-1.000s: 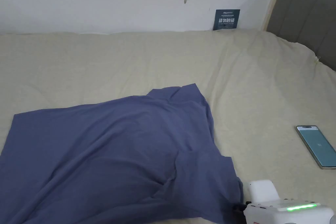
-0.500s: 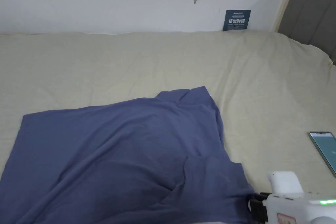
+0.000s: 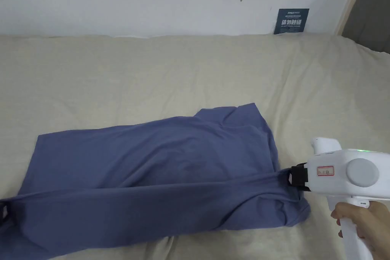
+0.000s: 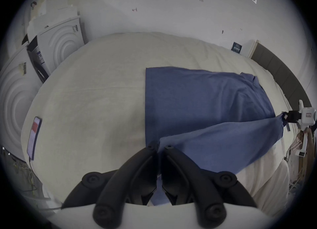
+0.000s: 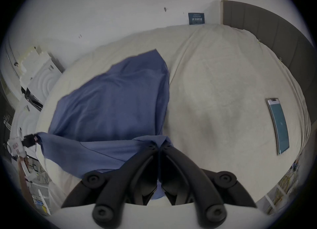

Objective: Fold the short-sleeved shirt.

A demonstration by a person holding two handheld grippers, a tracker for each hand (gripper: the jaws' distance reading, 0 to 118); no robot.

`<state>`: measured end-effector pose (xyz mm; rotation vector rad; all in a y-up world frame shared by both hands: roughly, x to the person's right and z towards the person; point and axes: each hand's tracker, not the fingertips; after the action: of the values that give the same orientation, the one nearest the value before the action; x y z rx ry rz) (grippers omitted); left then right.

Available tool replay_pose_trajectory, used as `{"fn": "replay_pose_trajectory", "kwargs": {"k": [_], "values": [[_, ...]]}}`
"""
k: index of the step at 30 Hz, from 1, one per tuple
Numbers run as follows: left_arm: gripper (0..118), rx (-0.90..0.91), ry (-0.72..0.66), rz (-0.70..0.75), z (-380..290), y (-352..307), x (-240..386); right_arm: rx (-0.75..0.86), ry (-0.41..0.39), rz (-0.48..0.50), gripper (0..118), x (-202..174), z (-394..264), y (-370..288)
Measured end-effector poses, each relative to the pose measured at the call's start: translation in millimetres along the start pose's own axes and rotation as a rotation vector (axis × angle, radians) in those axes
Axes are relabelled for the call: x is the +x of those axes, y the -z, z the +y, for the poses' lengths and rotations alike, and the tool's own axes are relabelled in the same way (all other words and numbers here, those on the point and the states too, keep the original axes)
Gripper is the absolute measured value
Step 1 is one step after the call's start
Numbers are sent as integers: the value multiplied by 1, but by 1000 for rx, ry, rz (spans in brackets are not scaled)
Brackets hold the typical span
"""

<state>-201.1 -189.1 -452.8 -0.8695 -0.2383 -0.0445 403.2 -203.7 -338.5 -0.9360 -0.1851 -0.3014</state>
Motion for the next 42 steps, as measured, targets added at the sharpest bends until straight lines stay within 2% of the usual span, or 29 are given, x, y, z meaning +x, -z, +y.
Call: {"fn": "replay_pose_trajectory", "kwargs": {"k": [3,4,5,6,7,8,9,11,13,15,16,17,19,20,21,22,23,24,25,28,31,34,38,39,40,41,42], "values": [[3,-38,8,15,0,21,3,-31,-27,-4,5,-5,-1,20],[7,-36,27,21,-3,25,3,-27,-23,-15,7,-6,-1,23],[19,-38,39,30,-5,26,5,-23,-23,-13,14,-5,-2,24],[52,-49,46,45,-6,27,6,-15,-17,-8,47,-4,-3,23],[79,-62,38,69,-6,24,5,-10,-6,-21,82,-9,-6,18],[96,-66,25,56,-8,21,3,-8,-6,-41,105,-8,-7,15],[102,-59,12,43,-11,17,2,-4,-7,-44,113,-7,-8,13],[101,-21,-23,34,-15,-1,0,73,-12,-10,113,-10,-15,-14],[101,21,-74,83,-20,-22,3,87,-25,-21,113,-19,-23,-42],[99,38,-99,61,-29,-43,6,155,-32,-11,113,-22,-31,-58],[93,53,-113,48,-36,-54,9,173,-45,30,112,-26,-39,-68],[82,64,-110,23,-42,-63,13,177,-39,38,112,-31,-45,-77],[38,70,-130,28,-57,-79,23,194,-77,60,111,-36,-57,-85],[38,70,-130,32,-64,-84,27,202,-107,67,111,-40,-64,-87],[33,69,-126,46,-74,-87,34,204,-142,77,111,-47,-73,-91],[19,47,-95,61,-81,-89,38,198,-160,84,107,-53,-81,-95],[4,53,-78,74,-91,-92,42,199,-166,88,92,-60,-86,-94],[1,64,-87,87,-99,-95,46,206,-155,79,49,-65,-93,-95],[0,57,-88,82,-105,-96,48,206,-142,68,12,-69,-100,-93],[0,38,-113,41,-118,-97,50,165,-127,136,4,-78,-112,-87],[0,8,-104,51,-121,-88,46,159,-194,100,3,-92,-122,-81],[0,12,-127,25,-119,-82,37,119,-159,183,3,-104,-127,-82],[0,31,-134,25,-108,-72,26,116,-183,142,3,-119,-129,-83],[0,37,-135,25,-102,-67,22,114,-186,140,3,-120,-128,-83],[15,39,-141,28,-97,-61,18,102,-187,146,3,-121,-127,-83],[48,38,-142,28,-93,-56,15,96,-189,149,3,-123,-127,-83],[99,34,-139,28,-88,-47,11,96,-187,149,3,-125,-128,-84]]}}
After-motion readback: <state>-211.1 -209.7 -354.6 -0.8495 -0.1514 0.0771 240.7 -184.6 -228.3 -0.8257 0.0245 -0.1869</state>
